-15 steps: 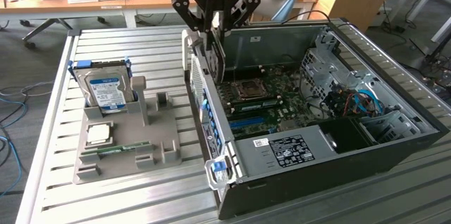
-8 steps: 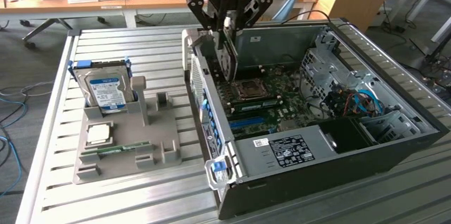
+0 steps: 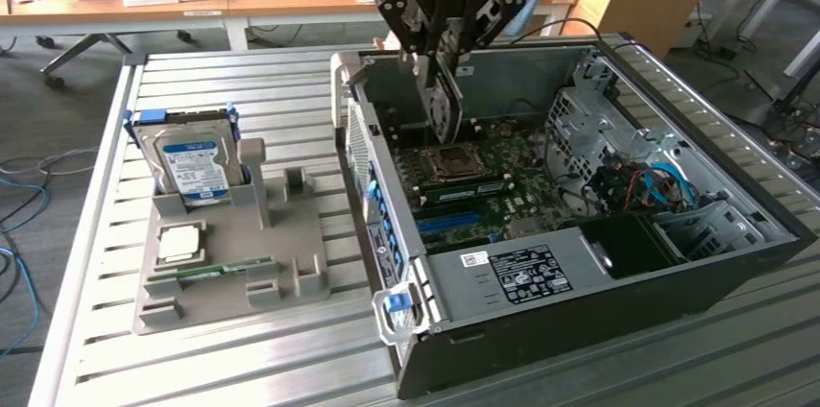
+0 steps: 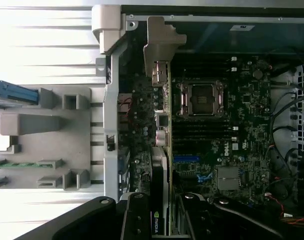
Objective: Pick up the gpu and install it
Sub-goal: 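Pick up the gpu and move the gpu toward the slot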
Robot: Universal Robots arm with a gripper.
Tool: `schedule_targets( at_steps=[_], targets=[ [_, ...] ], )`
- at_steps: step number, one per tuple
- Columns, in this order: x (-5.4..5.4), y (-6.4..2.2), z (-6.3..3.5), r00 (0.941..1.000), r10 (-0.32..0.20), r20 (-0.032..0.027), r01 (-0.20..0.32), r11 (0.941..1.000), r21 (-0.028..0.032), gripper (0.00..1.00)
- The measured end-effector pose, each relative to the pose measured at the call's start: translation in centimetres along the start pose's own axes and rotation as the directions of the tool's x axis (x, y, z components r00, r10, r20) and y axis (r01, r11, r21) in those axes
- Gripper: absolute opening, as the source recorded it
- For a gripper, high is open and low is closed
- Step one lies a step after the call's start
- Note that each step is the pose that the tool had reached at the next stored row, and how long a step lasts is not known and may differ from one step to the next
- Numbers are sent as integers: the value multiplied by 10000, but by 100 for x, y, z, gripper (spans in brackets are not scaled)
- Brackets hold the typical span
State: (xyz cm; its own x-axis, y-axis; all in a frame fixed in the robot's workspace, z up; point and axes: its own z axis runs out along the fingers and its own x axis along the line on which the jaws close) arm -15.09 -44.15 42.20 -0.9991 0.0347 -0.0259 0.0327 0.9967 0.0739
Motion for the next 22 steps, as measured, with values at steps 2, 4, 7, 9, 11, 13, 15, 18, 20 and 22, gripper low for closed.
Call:
schedule_targets(
  at_steps=[2, 4, 7, 9, 11, 13, 15, 18, 20, 22],
  targets=[
    [-89, 3, 2, 10000, 1, 0, -1, 10000, 0, 27],
    [-180, 6, 6, 10000, -1, 1, 1, 10000, -2, 27],
    [-318, 10, 9, 10000, -1, 1, 1, 10000, -3, 27],
    [-404, 13, 12, 10000, 0, 0, 0, 10000, -4, 27],
    [-484, 16, 14, 10000, 0, 0, 0, 10000, -4, 27],
    [-557, 18, 16, 10000, 0, 0, 0, 10000, -4, 27],
    [-620, 20, 18, 10000, 0, 0, 0, 10000, -5, 27],
    [-720, 24, 21, 10000, 0, 0, 0, 10000, -8, 27],
    [-796, 26, 23, 10000, 0, 0, 0, 10000, -12, 27],
    [-865, 28, 25, 10000, 0, 0, 0, 10000, -17, 27]
  ],
)
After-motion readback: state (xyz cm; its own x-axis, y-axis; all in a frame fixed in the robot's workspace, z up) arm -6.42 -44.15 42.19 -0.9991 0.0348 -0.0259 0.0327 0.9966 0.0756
